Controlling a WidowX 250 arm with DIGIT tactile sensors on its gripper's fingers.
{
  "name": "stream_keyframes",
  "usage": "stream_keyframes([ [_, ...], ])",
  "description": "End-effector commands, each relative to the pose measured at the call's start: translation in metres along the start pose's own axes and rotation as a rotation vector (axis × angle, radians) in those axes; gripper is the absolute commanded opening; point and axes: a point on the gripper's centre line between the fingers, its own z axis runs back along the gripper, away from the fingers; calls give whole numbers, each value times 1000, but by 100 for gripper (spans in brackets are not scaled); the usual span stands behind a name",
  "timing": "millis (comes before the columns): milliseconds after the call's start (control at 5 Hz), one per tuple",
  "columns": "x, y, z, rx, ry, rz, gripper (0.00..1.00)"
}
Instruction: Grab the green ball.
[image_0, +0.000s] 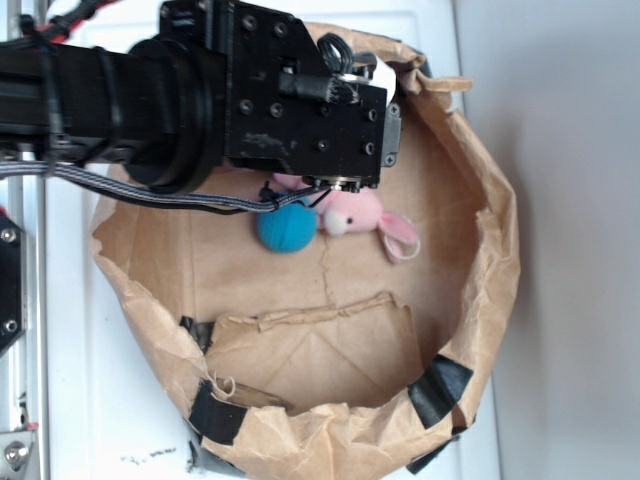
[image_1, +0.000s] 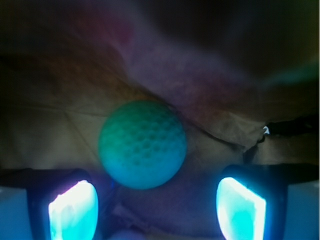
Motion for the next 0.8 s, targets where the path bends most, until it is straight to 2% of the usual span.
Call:
stream_keyframes([
  [0,6,-11,-10,-65,-41,52,100],
  [200,0,-22,-15,-91,-59,80,100],
  [400,-6,-18,-20,-151,-74,49,90],
  [600,-4,-7,-10,-177,-66,16,0],
])
